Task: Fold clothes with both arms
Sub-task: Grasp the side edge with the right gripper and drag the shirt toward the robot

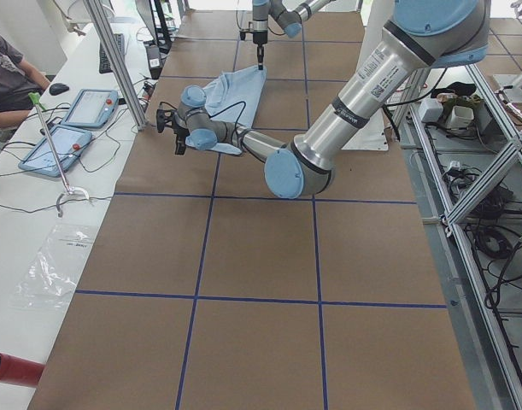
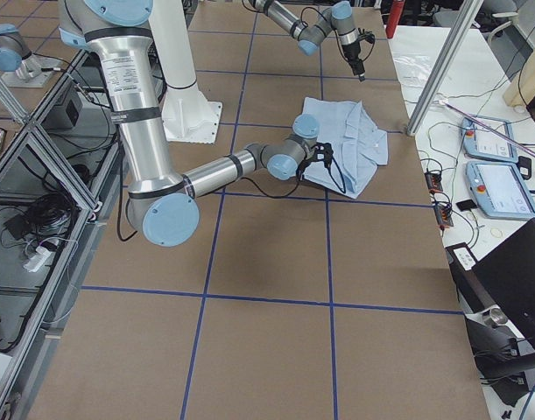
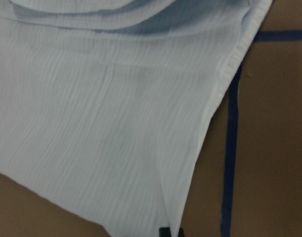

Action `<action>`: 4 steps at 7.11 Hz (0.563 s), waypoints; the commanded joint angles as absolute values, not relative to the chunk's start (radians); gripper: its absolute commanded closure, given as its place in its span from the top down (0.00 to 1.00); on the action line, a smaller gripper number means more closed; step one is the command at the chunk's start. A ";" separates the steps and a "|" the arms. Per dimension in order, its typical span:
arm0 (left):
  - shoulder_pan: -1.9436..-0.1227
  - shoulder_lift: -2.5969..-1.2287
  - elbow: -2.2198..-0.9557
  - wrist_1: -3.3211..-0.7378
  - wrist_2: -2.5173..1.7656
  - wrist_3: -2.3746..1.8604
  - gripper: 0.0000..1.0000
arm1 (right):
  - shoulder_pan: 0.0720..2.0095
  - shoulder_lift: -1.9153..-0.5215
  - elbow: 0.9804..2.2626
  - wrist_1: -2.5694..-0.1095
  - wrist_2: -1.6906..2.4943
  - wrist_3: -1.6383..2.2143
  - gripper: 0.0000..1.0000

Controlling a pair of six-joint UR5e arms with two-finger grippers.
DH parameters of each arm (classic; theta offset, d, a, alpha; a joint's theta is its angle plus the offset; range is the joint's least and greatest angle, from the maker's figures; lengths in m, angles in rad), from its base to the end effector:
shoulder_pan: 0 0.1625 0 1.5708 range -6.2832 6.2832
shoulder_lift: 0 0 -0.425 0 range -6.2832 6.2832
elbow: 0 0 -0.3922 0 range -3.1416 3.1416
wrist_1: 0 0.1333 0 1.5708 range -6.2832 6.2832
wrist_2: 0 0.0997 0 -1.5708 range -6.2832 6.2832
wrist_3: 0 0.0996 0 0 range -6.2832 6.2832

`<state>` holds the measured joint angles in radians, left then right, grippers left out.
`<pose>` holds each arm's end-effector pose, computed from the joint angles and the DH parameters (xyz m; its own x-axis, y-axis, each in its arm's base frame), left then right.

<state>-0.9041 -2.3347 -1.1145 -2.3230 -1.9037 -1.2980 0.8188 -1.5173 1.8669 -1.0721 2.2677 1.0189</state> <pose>0.4147 -0.6899 0.3097 0.4439 -0.1523 -0.8831 0.4640 0.8821 0.0811 -0.3007 -0.4231 0.4283 0.5058 -0.0478 0.8613 0.0400 0.9987 0.0319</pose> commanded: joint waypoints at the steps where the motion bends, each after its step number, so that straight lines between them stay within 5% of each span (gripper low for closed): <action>1: -0.902 -2.329 -1.132 -2.322 -1.902 -1.301 0.98 | 0.705 -1.661 2.047 -1.069 2.342 1.022 0.00; 4: -0.894 -2.291 -1.205 -2.321 -1.904 -1.345 0.98 | 0.433 -1.759 2.195 -1.056 2.344 1.034 0.00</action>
